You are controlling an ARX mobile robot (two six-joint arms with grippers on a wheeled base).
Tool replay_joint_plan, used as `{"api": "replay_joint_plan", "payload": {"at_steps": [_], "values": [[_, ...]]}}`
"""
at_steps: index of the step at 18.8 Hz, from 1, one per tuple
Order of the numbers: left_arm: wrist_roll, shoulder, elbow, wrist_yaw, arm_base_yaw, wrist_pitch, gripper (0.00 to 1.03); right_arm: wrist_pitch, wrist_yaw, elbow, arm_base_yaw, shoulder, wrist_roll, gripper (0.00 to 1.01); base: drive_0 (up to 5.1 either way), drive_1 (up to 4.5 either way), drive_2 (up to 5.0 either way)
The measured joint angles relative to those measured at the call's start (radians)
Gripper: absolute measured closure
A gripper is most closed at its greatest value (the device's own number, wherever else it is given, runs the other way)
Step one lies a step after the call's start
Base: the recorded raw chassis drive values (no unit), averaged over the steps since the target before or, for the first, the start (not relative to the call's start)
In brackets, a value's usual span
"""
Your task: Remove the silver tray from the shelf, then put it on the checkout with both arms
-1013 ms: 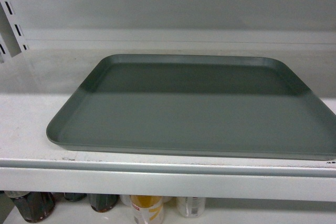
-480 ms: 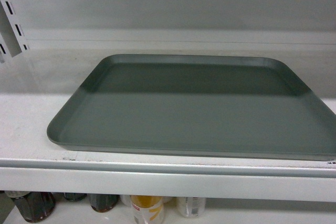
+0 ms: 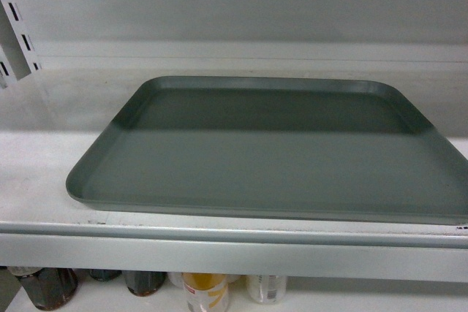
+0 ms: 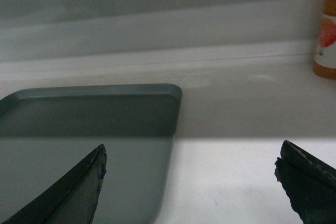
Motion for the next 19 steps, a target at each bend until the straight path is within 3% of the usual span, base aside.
{"api": "replay_joint_plan", "payload": {"at_steps": [3,5,12,19], "values": [[0.052,0.301,0.079,-0.017,-0.026,0.220,0.05,0.180,0.000,0.110,0.046,0.296,-0.038,0.03,0.0,0.00,0.0],[0.063,0.462,0.148,-0.032,-0.047,0.285,0.05,0.222,0.004,0.181,0.060,0.447,-0.051,0.03,0.0,0.00,0.0],[0.070,0.758,0.323,-0.064,-0.130,0.288,0.05,0.249,0.032,0.361,0.082,0.787,-0.069,0.03,0.0,0.00,0.0],[0.066,0.810,0.385,-0.074,-0.137,0.274,0.05,0.215,0.053,0.428,0.080,0.855,-0.058,0.03,0.0,0.00,0.0]]}}
